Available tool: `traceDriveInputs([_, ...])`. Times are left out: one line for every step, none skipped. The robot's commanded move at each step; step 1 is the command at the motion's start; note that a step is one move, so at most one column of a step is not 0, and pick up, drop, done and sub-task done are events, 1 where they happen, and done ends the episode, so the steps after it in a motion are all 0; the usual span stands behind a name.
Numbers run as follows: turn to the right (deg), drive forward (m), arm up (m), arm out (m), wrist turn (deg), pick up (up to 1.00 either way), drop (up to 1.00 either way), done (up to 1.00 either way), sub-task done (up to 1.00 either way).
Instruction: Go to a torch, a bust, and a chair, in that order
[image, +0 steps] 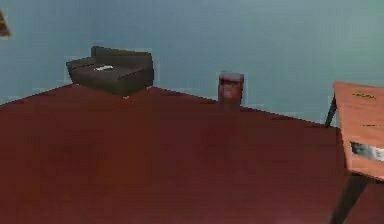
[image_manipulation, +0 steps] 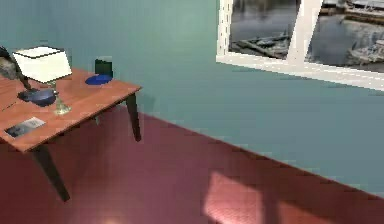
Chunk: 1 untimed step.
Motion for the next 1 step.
traceDriveInputs([-45.0,0.00,0.00,0.00,0.0,0.00,0.00,0.00,0.00])
